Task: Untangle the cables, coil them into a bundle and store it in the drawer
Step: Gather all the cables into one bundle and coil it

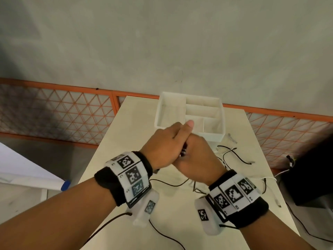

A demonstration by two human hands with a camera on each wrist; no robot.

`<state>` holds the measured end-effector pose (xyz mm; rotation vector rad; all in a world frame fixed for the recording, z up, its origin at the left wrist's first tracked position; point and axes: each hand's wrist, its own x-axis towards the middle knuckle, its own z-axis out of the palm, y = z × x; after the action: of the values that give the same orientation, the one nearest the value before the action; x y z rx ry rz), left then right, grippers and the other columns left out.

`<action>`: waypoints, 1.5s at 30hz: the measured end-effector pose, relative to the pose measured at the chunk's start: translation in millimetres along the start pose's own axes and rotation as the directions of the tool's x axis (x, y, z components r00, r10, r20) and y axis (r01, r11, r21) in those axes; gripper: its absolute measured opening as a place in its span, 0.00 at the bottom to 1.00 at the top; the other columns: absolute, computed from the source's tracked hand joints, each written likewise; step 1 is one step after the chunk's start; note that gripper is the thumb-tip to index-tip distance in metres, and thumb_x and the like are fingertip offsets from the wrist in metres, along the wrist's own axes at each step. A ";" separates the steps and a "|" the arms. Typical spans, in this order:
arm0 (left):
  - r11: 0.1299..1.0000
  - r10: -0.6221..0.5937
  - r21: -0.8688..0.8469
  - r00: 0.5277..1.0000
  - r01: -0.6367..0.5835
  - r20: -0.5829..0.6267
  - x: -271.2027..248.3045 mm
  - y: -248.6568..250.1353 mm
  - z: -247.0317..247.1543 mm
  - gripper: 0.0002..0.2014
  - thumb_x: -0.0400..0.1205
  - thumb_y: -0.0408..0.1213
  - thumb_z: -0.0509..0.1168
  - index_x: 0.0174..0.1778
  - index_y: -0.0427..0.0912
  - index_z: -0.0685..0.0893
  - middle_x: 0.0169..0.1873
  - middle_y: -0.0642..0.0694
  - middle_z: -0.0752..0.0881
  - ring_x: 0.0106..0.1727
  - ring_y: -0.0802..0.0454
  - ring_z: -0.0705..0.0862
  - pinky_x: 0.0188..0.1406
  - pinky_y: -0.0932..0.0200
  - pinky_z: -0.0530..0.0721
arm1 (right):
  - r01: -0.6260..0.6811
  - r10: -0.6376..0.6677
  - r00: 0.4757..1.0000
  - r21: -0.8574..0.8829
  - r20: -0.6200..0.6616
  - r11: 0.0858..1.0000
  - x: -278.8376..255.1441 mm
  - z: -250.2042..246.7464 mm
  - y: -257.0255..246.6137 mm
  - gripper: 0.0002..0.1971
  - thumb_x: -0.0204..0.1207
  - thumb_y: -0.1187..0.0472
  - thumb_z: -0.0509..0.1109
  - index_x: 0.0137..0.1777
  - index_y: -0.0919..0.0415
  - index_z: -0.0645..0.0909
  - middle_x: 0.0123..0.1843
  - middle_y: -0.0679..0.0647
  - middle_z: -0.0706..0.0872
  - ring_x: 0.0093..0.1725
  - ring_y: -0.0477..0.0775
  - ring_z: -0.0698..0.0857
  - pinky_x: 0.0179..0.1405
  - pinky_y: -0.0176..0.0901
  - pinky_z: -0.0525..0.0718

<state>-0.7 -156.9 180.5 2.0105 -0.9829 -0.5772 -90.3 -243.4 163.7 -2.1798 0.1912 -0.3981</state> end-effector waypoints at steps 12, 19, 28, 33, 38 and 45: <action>0.908 -0.059 -0.413 0.958 -0.064 -0.280 16.6 14.7 -79.2 0.24 0.78 0.57 0.71 0.28 0.42 0.74 0.16 0.53 0.66 0.18 0.51 0.62 0.18 0.64 0.65 | -0.634 0.623 0.753 -0.487 -0.210 0.601 -53.6 -16.7 145.5 0.14 0.82 0.49 0.66 0.51 0.60 0.86 0.53 0.60 0.89 0.58 0.67 0.85 0.54 0.50 0.82; 0.978 -0.044 0.191 0.973 0.088 -0.225 21.2 -37.4 -68.6 0.29 0.79 0.65 0.61 0.23 0.45 0.85 0.10 0.52 0.67 0.13 0.56 0.66 0.25 0.59 0.65 | -0.706 0.427 0.652 -0.298 -0.626 0.642 -14.6 -108.6 158.9 0.19 0.79 0.44 0.59 0.49 0.55 0.87 0.52 0.70 0.87 0.51 0.71 0.86 0.54 0.50 0.83; 0.969 -0.160 0.157 0.966 0.193 -0.203 22.3 -71.2 -40.9 0.31 0.82 0.64 0.57 0.27 0.39 0.78 0.21 0.50 0.77 0.23 0.50 0.74 0.31 0.56 0.71 | -0.453 0.206 0.649 -0.155 -0.732 0.878 -1.9 -135.1 158.6 0.15 0.73 0.66 0.71 0.42 0.39 0.86 0.46 0.52 0.90 0.43 0.55 0.89 0.41 0.53 0.90; 0.955 -0.235 -0.218 0.962 0.202 -0.136 16.6 -70.9 -40.8 0.30 0.84 0.55 0.63 0.46 0.22 0.83 0.25 0.47 0.79 0.19 0.58 0.71 0.21 0.60 0.71 | -0.625 0.564 0.781 -0.356 -0.269 0.695 -46.5 -97.5 178.0 0.21 0.75 0.64 0.75 0.67 0.48 0.84 0.65 0.55 0.86 0.65 0.60 0.86 0.59 0.40 0.78; 0.933 -0.258 -0.274 0.964 0.232 -0.063 14.7 -58.5 -32.2 0.25 0.85 0.52 0.63 0.38 0.29 0.78 0.19 0.52 0.70 0.19 0.54 0.61 0.20 0.61 0.61 | -0.541 0.537 0.833 -0.405 -0.137 0.737 -48.6 -76.7 131.9 0.14 0.71 0.60 0.76 0.52 0.40 0.83 0.56 0.48 0.87 0.56 0.50 0.85 0.59 0.45 0.82; 0.928 -0.156 -0.326 0.982 0.182 0.102 14.1 -30.1 -9.8 0.24 0.89 0.45 0.58 0.53 0.20 0.78 0.19 0.50 0.66 0.16 0.57 0.64 0.18 0.64 0.59 | 0.071 -0.089 0.980 -0.106 -0.180 0.992 -11.6 -7.7 26.3 0.16 0.67 0.64 0.81 0.54 0.56 0.85 0.49 0.48 0.85 0.44 0.46 0.84 0.42 0.34 0.83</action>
<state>27.4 -152.6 160.7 1.7865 -0.7012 -0.8586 -103.7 -261.6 144.4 -2.2527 0.2300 -0.6494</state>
